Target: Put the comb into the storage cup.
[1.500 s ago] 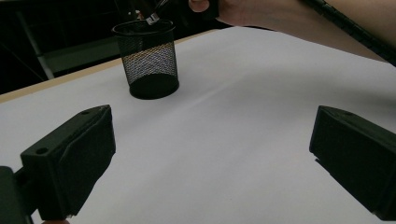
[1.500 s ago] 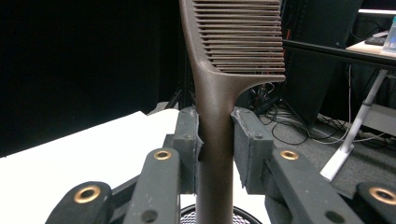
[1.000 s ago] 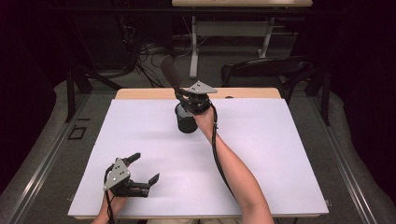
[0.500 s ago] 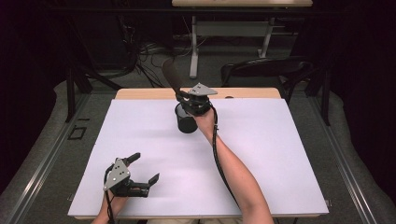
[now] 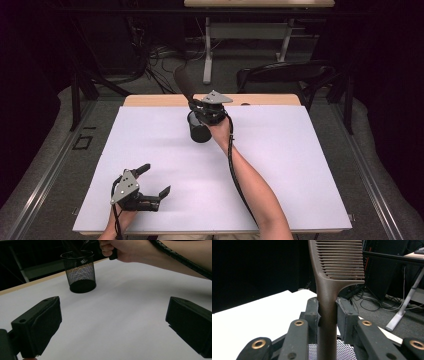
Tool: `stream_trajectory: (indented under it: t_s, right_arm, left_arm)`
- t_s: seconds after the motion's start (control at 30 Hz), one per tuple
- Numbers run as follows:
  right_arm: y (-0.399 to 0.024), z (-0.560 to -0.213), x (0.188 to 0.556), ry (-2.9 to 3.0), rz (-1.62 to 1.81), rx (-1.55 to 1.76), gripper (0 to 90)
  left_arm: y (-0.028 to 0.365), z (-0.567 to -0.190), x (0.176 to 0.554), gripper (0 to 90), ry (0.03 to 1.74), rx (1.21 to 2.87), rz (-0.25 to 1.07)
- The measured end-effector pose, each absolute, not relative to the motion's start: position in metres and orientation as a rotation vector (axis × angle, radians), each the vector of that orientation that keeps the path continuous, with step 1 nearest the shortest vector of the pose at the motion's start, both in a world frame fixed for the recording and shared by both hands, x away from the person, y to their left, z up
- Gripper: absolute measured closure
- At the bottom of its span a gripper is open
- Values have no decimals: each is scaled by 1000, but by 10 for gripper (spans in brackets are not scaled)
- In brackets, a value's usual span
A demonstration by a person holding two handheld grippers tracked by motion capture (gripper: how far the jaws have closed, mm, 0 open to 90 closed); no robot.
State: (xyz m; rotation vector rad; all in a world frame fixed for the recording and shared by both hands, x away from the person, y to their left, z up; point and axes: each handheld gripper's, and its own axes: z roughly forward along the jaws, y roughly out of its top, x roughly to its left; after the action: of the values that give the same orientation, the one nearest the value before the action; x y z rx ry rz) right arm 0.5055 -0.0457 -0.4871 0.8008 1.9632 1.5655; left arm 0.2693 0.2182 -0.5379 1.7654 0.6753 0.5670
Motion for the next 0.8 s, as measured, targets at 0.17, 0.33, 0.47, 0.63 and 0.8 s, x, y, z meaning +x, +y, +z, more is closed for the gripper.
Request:
stream_trajectory:
  t_s: [0.17,0.33,0.47,0.63,0.8]
  right_arm:
    - [-45,-490,506,1965,1562,807,726]
    - [-45,-492,506,1970,1559,803,726]
    - [-45,-493,506,1978,1554,804,726]
    - [-46,-495,506,1979,1547,806,726]
    - [-47,-497,506,1984,1543,807,725]
  left_arm:
    - [218,-538,269,4,675,1767,570]
    - [219,-538,269,4,682,1762,571]
    - [218,-538,269,3,677,1765,568]
    - [219,-538,269,3,680,1763,566]
    - [218,-538,269,3,677,1765,567]
